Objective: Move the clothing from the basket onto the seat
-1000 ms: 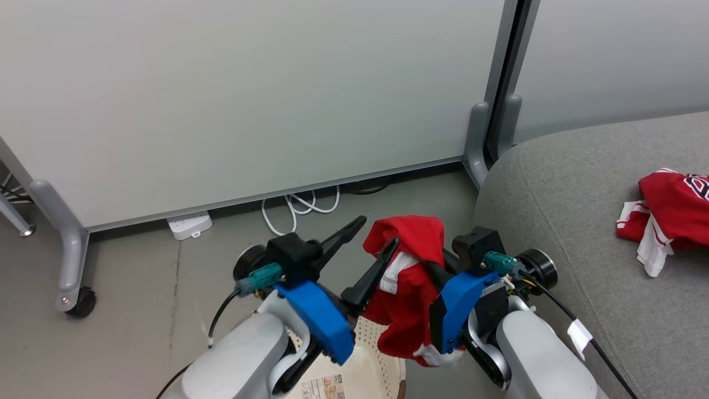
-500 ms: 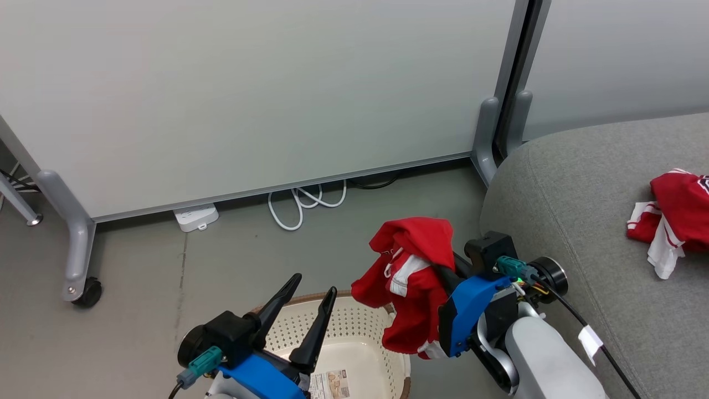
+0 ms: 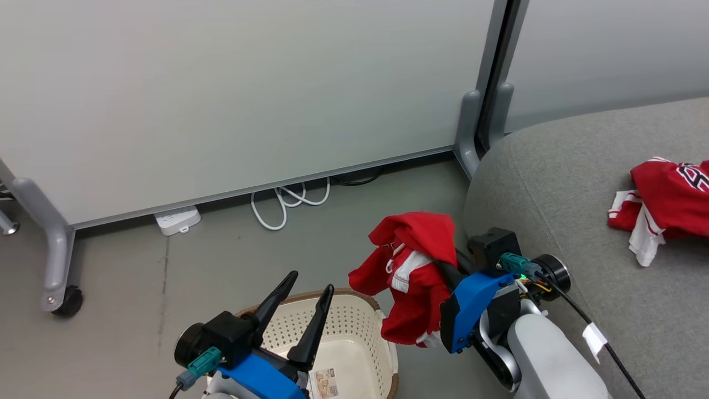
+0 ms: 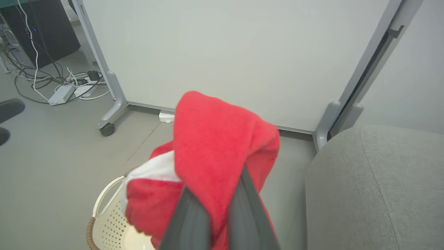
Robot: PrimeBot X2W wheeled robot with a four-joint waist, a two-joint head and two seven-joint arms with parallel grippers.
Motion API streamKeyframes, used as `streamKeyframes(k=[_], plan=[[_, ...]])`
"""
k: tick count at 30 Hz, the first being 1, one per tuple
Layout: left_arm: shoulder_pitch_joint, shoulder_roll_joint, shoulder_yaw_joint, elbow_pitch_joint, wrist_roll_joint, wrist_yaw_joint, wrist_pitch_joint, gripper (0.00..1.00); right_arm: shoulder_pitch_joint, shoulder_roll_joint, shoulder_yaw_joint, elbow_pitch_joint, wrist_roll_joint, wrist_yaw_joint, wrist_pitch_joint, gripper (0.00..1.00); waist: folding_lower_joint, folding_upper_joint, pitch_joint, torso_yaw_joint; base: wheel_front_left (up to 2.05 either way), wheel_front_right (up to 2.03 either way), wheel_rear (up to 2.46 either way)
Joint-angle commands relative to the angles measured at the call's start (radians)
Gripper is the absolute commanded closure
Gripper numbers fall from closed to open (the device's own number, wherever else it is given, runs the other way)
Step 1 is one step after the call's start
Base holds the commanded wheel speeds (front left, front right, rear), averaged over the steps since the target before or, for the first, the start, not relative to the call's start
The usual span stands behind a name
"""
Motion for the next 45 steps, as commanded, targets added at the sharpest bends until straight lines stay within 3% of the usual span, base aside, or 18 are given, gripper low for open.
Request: streamKeyframes(k=[1,16,27,39,45], plan=[[-0.005,-0.002,0.004,-0.001,0.009,-0.002,-0.003,0.0,-0.012,-0.002,-0.001,-0.005,-0.001,-0.001,-0.005,1.0,0.0,-0.0001,0.006,-0.025,0.0,0.0,0.0],[-0.048,-0.002,-0.016,-0.012,0.016,-0.007,-0.003,0.0,-0.031,-0.001,-0.004,-0.005,0.003,-0.001,-0.015,1.0,0.0,-0.0001,0.049,-0.289,0.0,0.0,0.0],[-0.076,0.022,-0.042,-0.003,0.005,-0.007,-0.003,0.0,-0.036,-0.001,-0.012,0.008,0.026,-0.001,-0.036,1.0,0.0,-0.0001,0.08,-0.441,0.0,0.0,0.0],[-0.089,0.026,-0.062,0.004,-0.006,-0.007,-0.003,0.0,-0.049,-0.001,-0.028,0.025,0.03,-0.001,-0.046,1.0,0.0,-0.0001,0.089,-0.446,0.0,0.0,0.0],[-0.112,0.037,-0.06,-0.004,0.008,-0.007,-0.003,0.0,-0.171,-0.001,-0.104,0.044,0.006,-0.001,-0.009,1.0,0.0,-0.0001,0.141,-0.419,0.0,0.0,0.0]])
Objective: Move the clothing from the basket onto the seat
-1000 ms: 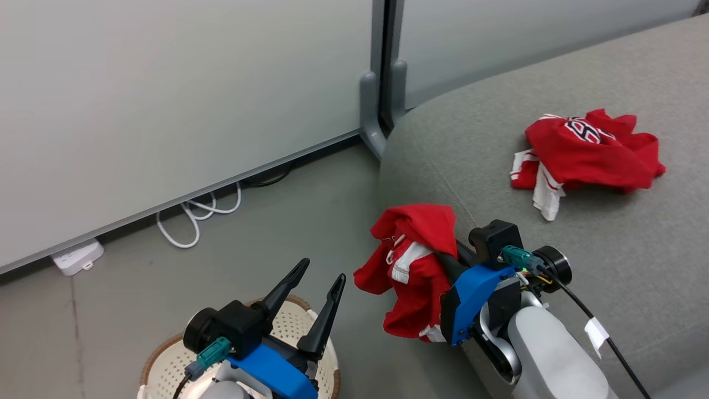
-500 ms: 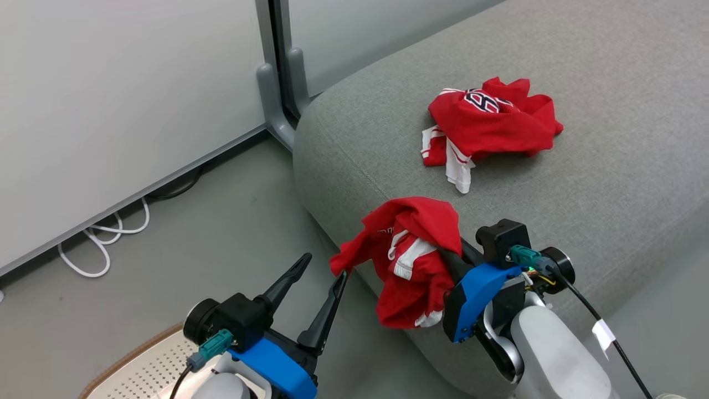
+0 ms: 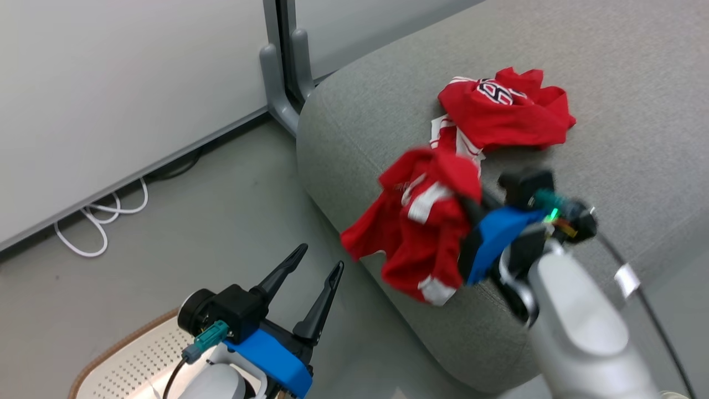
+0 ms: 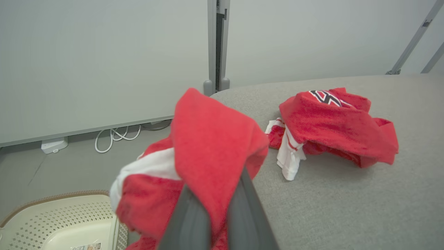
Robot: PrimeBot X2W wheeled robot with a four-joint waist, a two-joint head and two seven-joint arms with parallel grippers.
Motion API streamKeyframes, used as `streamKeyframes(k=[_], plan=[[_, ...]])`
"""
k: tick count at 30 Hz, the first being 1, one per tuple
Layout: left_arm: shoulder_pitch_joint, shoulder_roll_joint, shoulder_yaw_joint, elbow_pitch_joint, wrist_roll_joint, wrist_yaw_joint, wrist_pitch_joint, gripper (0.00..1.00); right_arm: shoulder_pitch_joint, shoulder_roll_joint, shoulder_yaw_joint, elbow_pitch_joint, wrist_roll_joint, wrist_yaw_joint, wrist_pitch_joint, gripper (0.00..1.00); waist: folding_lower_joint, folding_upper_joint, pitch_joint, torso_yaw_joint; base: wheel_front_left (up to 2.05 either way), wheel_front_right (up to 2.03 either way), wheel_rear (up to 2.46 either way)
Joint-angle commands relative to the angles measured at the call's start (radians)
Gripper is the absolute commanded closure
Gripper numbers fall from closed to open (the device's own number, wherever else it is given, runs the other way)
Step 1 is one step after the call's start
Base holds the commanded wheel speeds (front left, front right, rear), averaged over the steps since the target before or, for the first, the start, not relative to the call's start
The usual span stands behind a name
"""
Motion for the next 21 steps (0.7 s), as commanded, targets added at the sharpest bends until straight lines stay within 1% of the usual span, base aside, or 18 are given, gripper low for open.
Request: streamKeyframes(k=[1,3,5,7,11,12,15,18,21], plan=[[-0.024,0.007,-0.004,-0.003,0.006,-0.004,-0.003,0.0,-0.07,0.0,-0.037,0.007,-0.024,-0.001,0.008,1.0,0.0,0.0,0.035,0.023,0.0,0.0,0.0],[-0.05,0.007,-0.012,-0.006,0.01,-0.004,-0.003,0.0,-0.145,-0.01,-0.095,0.014,-0.057,-0.001,0.019,1.0,0.0,0.0,0.07,0.049,0.0,0.0,0.0],[-0.08,0.014,-0.024,-0.01,0.016,-0.004,-0.003,0.0,-0.224,-0.028,-0.154,0.028,-0.065,-0.001,0.031,1.0,0.0,0.0,0.112,0.075,0.0,0.0,0.0],[-0.114,0.022,-0.046,-0.015,0.019,-0.004,-0.003,0.0,-0.305,-0.062,-0.21,0.039,-0.068,-0.001,0.041,1.0,0.0,0.0,0.162,0.102,0.0,0.0,0.0],[-0.195,0.043,-0.086,-0.032,0.028,-0.004,0.0,0.0,-0.451,-0.157,-0.307,0.057,-0.072,-0.001,0.051,1.0,0.0,0.0,0.285,0.155,0.0,0.0,0.0],[-0.195,0.043,-0.086,-0.032,0.028,-0.004,0.0,0.0,-0.451,-0.157,-0.307,0.057,-0.072,-0.001,0.051,1.0,0.0,0.0,0.285,0.155,0.0,0.0,0.0],[-0.255,0.065,-0.11,-0.056,0.034,-0.004,0.011,0.0,-0.553,-0.241,-0.385,0.072,-0.06,-0.001,0.054,1.0,0.0,0.0,0.373,0.185,0.0,0.0,0.0],[-0.31,0.089,-0.121,-0.085,0.042,-0.004,0.021,0.0,-0.629,-0.294,-0.473,0.083,-0.036,-0.001,0.025,1.0,0.0,0.0,0.45,0.206,0.0,0.0,0.0],[-0.349,0.108,-0.122,-0.116,0.052,-0.004,0.029,0.0,-0.654,-0.345,-0.524,0.102,-0.051,-0.001,-0.007,1.0,0.0,0.0,0.511,0.217,0.0,0.0,0.0]])
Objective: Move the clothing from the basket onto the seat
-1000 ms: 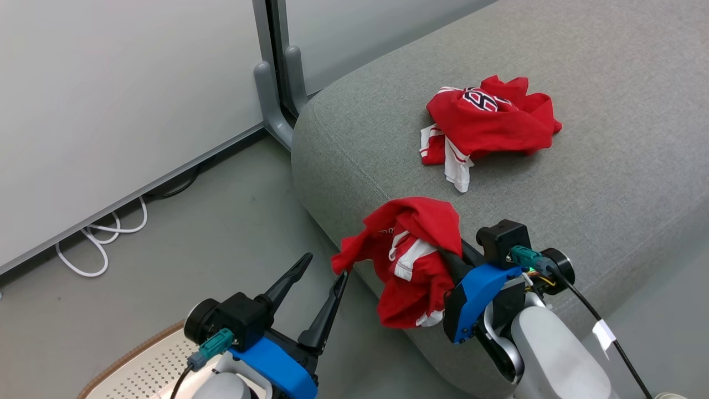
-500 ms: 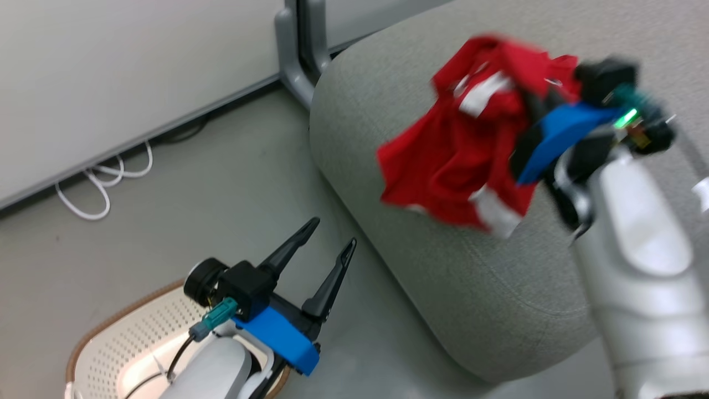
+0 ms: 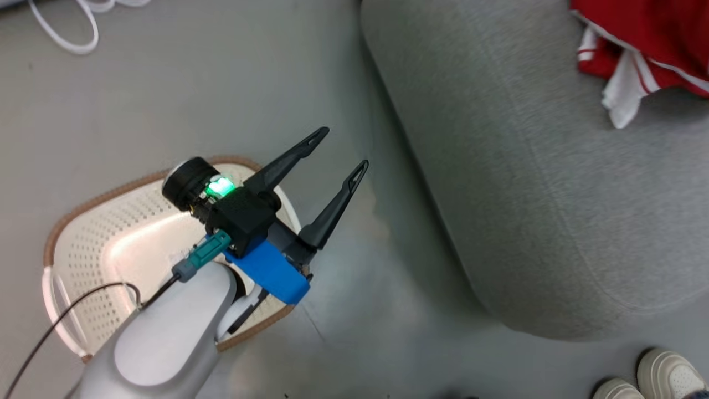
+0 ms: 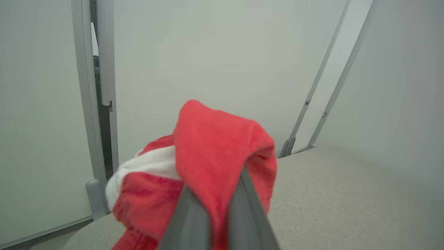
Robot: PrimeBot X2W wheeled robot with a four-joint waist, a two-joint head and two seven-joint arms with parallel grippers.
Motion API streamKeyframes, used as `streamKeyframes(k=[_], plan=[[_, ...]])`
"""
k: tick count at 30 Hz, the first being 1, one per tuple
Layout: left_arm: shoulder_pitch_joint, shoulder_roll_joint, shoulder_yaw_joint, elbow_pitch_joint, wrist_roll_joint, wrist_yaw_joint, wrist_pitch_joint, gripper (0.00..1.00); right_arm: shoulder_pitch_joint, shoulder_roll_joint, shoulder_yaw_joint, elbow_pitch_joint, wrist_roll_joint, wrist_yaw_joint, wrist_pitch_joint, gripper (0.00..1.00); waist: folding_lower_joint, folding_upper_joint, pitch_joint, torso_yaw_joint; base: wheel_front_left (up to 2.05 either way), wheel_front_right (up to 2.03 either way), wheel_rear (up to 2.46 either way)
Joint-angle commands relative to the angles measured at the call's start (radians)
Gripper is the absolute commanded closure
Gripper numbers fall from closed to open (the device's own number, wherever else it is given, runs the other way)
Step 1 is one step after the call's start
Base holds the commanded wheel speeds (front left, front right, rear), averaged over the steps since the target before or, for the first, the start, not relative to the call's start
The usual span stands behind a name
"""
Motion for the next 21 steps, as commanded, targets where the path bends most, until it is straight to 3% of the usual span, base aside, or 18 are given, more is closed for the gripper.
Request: streamKeyframes(k=[1,13,18,19,21], plan=[[-0.022,0.006,0.001,-0.009,0.005,-0.004,0.001,0.0,-0.006,-0.014,-0.006,0.007,-0.014,-0.001,-0.011,1.0,-0.0002,-0.0001,0.098,0.049,0.0,0.0,0.0],[-0.06,0.04,-0.007,-0.075,0.026,0.004,0.023,0.0,0.107,0.029,-0.162,0.241,-0.041,-0.001,-0.155,1.0,-0.0002,-0.0001,0.181,0.058,0.0,0.0,0.0],[-0.041,0.044,-0.012,-0.065,0.014,0.004,0.018,0.0,0.108,0.029,-0.161,0.307,-0.061,-0.001,-0.195,0.88,-0.0002,-0.0001,0.154,0.052,0.0,0.0,0.0],[-0.037,0.043,-0.012,-0.06,0.01,0.004,0.017,0.0,0.106,0.026,-0.159,0.317,-0.066,-0.001,-0.199,0.82,-0.0002,-0.0001,0.145,0.052,0.0,0.0,0.0],[-0.028,0.037,-0.015,-0.048,0.007,0.005,0.011,0.0,0.108,0.022,-0.154,0.333,-0.076,-0.001,-0.209,0.4,-0.0002,-0.0001,0.122,0.052,0.0,0.0,0.0]])
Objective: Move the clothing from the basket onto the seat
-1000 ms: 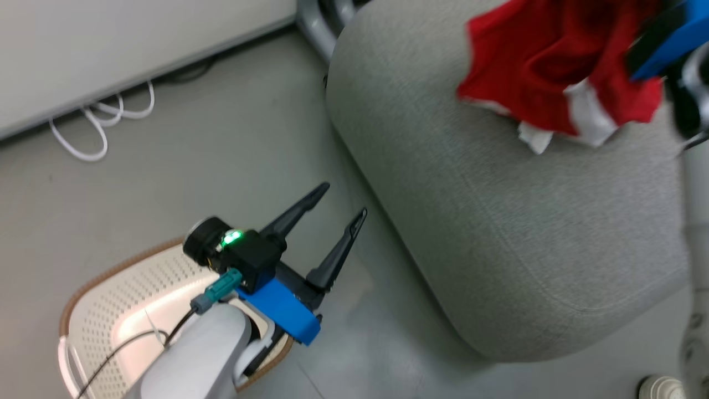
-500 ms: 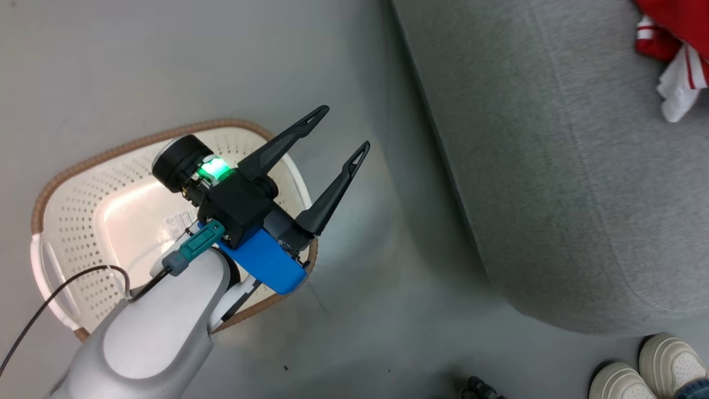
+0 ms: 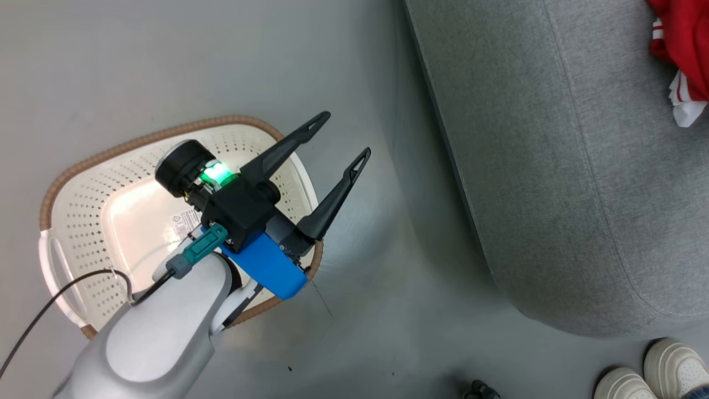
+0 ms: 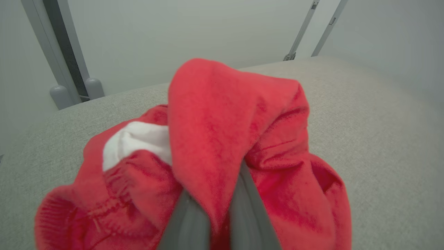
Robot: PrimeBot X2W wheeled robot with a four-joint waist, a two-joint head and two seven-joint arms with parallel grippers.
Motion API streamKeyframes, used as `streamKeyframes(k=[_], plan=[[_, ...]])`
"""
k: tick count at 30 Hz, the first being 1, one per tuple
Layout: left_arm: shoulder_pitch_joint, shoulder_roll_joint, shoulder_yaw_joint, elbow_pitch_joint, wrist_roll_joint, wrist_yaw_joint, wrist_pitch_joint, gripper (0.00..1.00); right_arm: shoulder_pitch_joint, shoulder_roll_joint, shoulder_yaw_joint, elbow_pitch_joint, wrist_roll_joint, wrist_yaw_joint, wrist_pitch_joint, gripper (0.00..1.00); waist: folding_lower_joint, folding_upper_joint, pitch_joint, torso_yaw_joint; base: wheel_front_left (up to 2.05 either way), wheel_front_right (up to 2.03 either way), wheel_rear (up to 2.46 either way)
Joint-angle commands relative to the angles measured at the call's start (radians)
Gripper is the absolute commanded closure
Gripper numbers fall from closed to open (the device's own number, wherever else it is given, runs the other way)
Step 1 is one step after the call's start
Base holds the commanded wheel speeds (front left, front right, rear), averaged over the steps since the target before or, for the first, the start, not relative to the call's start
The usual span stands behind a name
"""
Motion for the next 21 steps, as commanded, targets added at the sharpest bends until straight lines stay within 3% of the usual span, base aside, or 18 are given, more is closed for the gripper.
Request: streamKeyframes(k=[1,11,21], plan=[[0.018,0.0,-0.005,0.009,-0.004,0.002,-0.008,0.0,0.01,-0.007,0.004,0.006,-0.01,-0.001,-0.01,0.02,-0.0001,0.0,-0.027,0.0,0.0,0.0,0.0],[0.126,-0.058,0.021,0.108,-0.056,0.014,-0.045,0.0,0.083,0.002,0.075,0.031,-0.063,-0.001,-0.045,0.0,-0.0001,0.0,-0.244,0.023,0.0,0.0,0.0],[0.314,-0.13,0.154,0.141,-0.067,0.008,-0.047,0.0,0.3,0.073,0.168,-0.039,-0.072,-0.001,-0.084,0.0,-0.0001,0.0,-0.486,0.097,0.0,0.0,0.0]])
